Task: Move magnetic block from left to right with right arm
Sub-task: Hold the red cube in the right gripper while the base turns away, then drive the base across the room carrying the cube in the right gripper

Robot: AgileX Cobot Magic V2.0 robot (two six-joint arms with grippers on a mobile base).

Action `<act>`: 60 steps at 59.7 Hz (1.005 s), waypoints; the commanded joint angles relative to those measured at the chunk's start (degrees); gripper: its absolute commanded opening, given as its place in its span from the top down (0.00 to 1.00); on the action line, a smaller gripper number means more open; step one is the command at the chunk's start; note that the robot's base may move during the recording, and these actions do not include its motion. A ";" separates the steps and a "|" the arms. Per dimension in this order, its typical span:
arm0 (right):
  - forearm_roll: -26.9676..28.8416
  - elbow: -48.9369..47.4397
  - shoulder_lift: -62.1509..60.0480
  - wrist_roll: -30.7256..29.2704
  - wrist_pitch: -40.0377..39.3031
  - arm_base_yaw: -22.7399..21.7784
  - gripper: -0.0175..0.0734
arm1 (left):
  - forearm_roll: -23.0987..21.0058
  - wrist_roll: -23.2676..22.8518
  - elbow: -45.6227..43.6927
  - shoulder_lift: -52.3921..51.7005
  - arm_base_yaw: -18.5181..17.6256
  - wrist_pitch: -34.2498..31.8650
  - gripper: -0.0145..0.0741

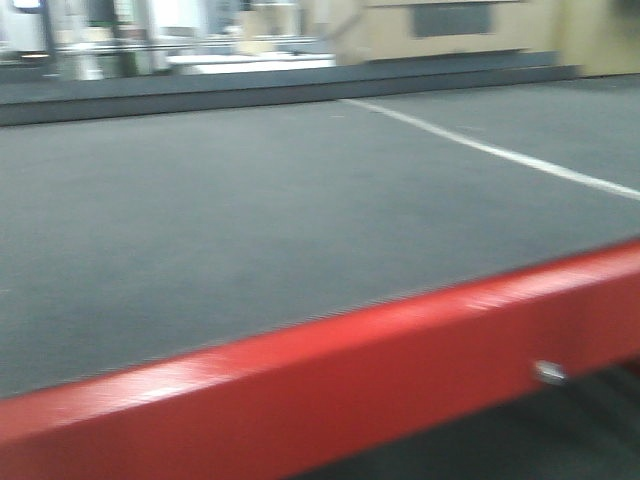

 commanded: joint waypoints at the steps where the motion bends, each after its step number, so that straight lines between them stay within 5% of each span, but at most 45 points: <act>1: -1.48 -1.58 0.60 -0.38 -5.44 -0.25 0.66 | 0.00 -0.25 0.54 -0.79 -0.04 -5.06 0.97; 60: -1.48 -1.58 0.60 -0.38 -5.44 -0.25 0.66 | 0.00 -0.25 0.54 -0.79 0.08 -5.06 0.97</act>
